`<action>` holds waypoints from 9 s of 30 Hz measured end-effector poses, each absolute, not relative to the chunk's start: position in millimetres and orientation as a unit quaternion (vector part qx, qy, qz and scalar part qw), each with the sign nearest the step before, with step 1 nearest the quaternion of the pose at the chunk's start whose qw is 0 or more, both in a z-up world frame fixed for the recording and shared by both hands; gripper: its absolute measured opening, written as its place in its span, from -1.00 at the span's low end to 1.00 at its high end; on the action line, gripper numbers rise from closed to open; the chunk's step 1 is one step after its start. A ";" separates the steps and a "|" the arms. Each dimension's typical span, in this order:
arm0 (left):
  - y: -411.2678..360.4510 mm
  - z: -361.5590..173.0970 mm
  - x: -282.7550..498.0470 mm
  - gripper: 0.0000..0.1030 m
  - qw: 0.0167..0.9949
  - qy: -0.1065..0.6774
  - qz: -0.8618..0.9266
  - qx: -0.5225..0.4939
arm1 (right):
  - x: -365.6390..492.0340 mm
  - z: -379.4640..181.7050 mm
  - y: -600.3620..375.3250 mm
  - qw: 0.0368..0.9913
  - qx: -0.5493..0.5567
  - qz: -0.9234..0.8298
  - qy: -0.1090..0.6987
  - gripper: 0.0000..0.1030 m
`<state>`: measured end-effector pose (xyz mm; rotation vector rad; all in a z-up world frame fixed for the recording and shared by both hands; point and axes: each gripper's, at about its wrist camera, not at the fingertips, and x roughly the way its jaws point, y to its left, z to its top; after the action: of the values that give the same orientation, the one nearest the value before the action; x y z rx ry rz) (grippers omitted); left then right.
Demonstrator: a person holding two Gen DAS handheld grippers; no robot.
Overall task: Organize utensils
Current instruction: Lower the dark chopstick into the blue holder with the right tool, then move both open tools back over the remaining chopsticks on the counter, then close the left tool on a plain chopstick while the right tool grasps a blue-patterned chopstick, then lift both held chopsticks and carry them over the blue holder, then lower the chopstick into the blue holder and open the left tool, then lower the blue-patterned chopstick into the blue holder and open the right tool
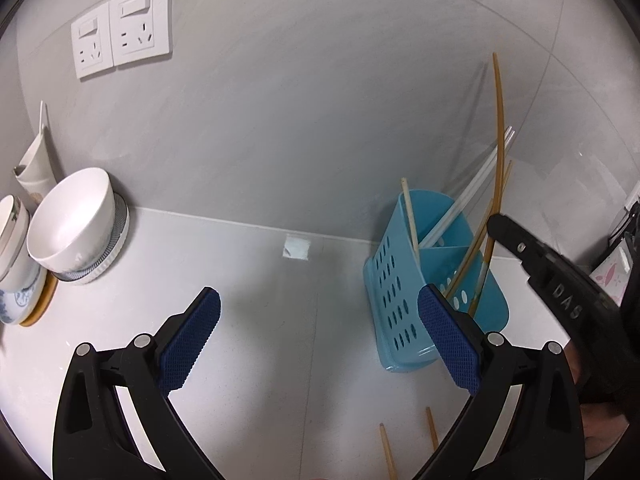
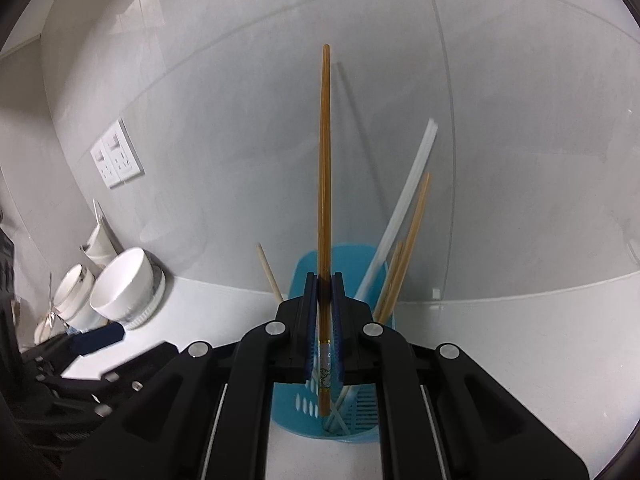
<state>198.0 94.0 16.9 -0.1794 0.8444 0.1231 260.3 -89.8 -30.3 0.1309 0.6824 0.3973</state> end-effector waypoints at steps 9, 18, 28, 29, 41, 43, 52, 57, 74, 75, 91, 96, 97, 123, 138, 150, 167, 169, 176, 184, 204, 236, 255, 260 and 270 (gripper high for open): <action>97.5 16.3 195.8 0.88 0.904 0.413 0.066 -0.089 | 259.4 -45.1 -82.7 0.911 0.049 0.183 0.367 -0.80; 95.0 24.6 184.6 0.88 0.905 0.410 0.065 -0.093 | 244.7 -27.0 -103.2 0.901 0.045 0.175 0.394 0.37; 70.4 27.8 162.2 0.88 0.902 0.420 0.052 -0.093 | 207.2 -17.4 -137.7 0.903 0.039 0.147 0.403 0.80; 67.1 27.6 159.8 0.88 0.901 0.420 0.051 -0.091 | 202.8 -18.3 -142.0 0.902 0.038 0.143 0.406 0.81; 33.6 14.1 131.6 0.88 0.888 0.448 0.033 -0.094 | 155.6 -31.4 -188.8 0.895 0.034 0.089 0.435 0.83; 28.6 7.6 126.7 0.88 0.884 0.457 0.030 -0.094 | 149.0 -34.9 -197.1 0.894 0.036 0.080 0.440 0.83; 8.2 -23.8 112.4 0.88 0.861 0.499 0.021 -0.095 | 122.6 -63.2 -238.3 0.872 0.051 0.040 0.486 0.83; 5.5 -47.8 105.6 0.88 0.840 0.532 0.031 -0.102 | 110.5 -79.4 -253.7 0.858 0.051 0.025 0.510 0.83; -8.6 -107.4 74.8 0.88 0.782 0.610 0.053 -0.120 | 75.1 -136.5 -274.0 0.790 0.016 -0.017 0.613 0.13; -9.9 -110.6 73.8 0.88 0.777 0.616 0.054 -0.121 | 73.8 -139.1 -275.0 0.786 0.018 -0.018 0.618 0.04; -32.6 -137.0 76.0 0.50 0.735 0.670 0.073 -0.072 | 71.0 -163.5 -275.2 0.735 0.008 -0.030 0.678 -0.49; -38.6 -139.8 77.3 0.32 0.730 0.677 0.073 -0.054 | 78.5 -172.2 -279.7 0.727 0.013 -0.029 0.686 -0.49; -40.6 -140.8 77.9 0.26 0.728 0.679 0.074 -0.051 | 79.2 -172.5 -279.7 0.726 0.013 -0.029 0.687 -0.50; -8.0 -109.7 62.5 -0.88 0.746 0.660 0.053 -0.072 | 95.0 -163.2 -284.4 0.732 0.019 -0.033 0.680 -0.88; -1.0 -44.6 38.2 -0.88 0.794 0.599 0.064 -0.079 | 88.1 -120.9 -269.4 0.780 0.024 -0.014 0.625 -0.87; -11.1 -6.1 30.3 -0.88 0.829 0.549 0.061 -0.082 | 78.2 -79.2 -248.1 0.824 0.024 0.013 0.566 -0.87; -12.2 37.0 44.1 -0.87 0.873 0.477 0.035 -0.092 | 103.2 -25.3 -209.4 0.877 0.013 0.064 0.476 -0.87; -10.9 39.1 49.6 -0.87 0.877 0.469 0.030 -0.098 | 106.8 -20.7 -206.3 0.882 0.011 0.068 0.466 -0.87; -9.4 51.8 70.6 -0.87 0.893 0.438 0.033 -0.095 | 119.2 -4.4 -196.4 0.894 0.008 0.084 0.440 -0.87; 0.9 66.8 94.0 -0.87 0.917 0.379 -0.001 -0.125 | 135.8 8.2 -193.6 0.904 0.021 0.095 0.417 -0.87; 10.0 82.2 169.3 -0.87 0.945 0.299 -0.051 -0.124 | 206.6 28.4 -180.5 0.923 0.034 0.114 0.366 -0.87; -0.8 19.9 226.9 -0.35 0.942 0.322 -0.060 -0.071 | 255.3 -9.2 -168.4 0.907 0.042 0.118 0.402 -0.87; 43.9 22.9 190.8 0.89 0.922 0.383 0.023 -0.055 | 258.3 3.6 -143.2 0.911 0.067 0.176 0.366 -0.87; 61.0 18.5 185.8 0.89 0.913 0.400 0.039 -0.069 | 261.0 4.7 -122.7 0.912 0.069 0.203 0.350 -0.87; 84.2 18.3 184.5 0.88 0.911 0.402 0.053 -0.072 | 267.5 -6.4 -93.7 0.916 0.061 0.220 0.329 -0.87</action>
<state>184.5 84.2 18.3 -0.1486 0.8297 0.1085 267.5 -93.7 -6.4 0.1260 0.6781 0.4537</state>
